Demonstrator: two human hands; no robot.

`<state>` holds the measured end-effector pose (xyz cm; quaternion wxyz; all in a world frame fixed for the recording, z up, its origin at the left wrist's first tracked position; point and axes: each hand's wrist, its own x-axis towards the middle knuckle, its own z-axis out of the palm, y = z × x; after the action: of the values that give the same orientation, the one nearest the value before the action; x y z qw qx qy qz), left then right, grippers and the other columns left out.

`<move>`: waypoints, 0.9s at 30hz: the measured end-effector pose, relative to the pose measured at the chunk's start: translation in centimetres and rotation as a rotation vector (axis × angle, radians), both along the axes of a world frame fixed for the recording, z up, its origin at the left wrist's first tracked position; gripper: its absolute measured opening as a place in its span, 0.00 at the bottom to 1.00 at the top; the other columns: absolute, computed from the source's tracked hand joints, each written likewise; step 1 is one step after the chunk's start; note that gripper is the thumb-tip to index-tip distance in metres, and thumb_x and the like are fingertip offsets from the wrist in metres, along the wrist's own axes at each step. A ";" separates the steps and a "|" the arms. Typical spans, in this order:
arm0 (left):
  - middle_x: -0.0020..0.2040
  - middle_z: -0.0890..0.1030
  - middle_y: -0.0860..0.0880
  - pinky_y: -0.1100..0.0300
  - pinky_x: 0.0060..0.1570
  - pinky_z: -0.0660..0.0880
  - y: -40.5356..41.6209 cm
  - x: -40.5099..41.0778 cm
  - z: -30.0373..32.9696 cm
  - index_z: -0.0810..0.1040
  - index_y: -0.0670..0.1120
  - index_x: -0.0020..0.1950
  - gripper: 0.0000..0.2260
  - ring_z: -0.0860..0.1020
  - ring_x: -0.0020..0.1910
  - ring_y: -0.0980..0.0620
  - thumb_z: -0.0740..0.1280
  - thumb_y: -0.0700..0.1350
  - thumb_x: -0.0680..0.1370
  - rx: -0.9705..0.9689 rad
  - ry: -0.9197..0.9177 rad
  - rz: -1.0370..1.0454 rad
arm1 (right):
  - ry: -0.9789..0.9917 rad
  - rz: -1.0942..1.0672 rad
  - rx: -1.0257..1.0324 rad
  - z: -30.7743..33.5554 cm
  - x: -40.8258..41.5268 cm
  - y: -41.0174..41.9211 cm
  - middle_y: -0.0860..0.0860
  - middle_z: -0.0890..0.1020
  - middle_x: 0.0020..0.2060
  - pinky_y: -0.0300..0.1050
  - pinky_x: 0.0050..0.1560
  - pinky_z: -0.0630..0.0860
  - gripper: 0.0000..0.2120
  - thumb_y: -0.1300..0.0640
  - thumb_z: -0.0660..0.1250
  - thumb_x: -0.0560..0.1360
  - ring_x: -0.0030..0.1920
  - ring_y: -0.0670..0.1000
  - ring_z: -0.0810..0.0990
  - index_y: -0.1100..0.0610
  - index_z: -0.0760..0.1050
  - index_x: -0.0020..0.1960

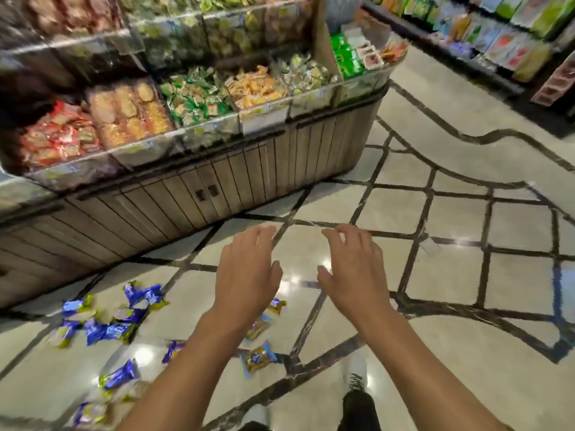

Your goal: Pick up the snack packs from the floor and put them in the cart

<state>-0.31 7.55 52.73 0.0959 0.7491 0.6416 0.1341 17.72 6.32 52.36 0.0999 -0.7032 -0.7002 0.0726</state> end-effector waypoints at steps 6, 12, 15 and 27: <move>0.64 0.75 0.48 0.48 0.58 0.71 2.5 2.5 -1.4 0.70 0.48 0.70 0.24 0.73 0.62 0.43 0.70 0.47 0.74 -0.060 -0.028 0.383 | 0.014 0.308 -0.023 -1.6 3.0 8.3 0.52 0.71 0.65 0.53 0.63 0.66 0.27 0.52 0.73 0.70 0.65 0.56 0.68 0.51 0.70 0.67; 0.63 0.75 0.45 0.47 0.56 0.73 4.8 1.7 -1.8 0.70 0.46 0.70 0.26 0.74 0.60 0.42 0.71 0.45 0.73 -0.053 -0.059 0.613 | -0.003 0.526 -0.075 -2.2 0.8 14.3 0.52 0.71 0.66 0.52 0.60 0.67 0.25 0.52 0.71 0.71 0.65 0.57 0.69 0.51 0.71 0.66; 0.63 0.75 0.46 0.48 0.56 0.72 6.0 0.9 -2.8 0.70 0.46 0.71 0.26 0.74 0.61 0.42 0.71 0.45 0.74 -0.064 -0.102 0.688 | -0.015 0.601 -0.106 -3.0 -0.9 16.0 0.52 0.71 0.65 0.53 0.57 0.68 0.23 0.53 0.69 0.72 0.64 0.57 0.69 0.51 0.71 0.66; 0.64 0.74 0.46 0.46 0.56 0.74 8.7 0.2 -12.7 0.69 0.46 0.72 0.25 0.74 0.61 0.43 0.70 0.45 0.75 -0.123 -0.232 1.000 | -0.027 0.849 -0.232 -11.9 -6.7 23.0 0.52 0.71 0.64 0.52 0.51 0.74 0.26 0.48 0.70 0.73 0.61 0.56 0.71 0.52 0.69 0.69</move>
<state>-0.16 16.26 40.06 0.1343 0.3239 0.9132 0.2076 11.03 29.36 40.44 -0.0279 -0.3607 -0.9155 0.1761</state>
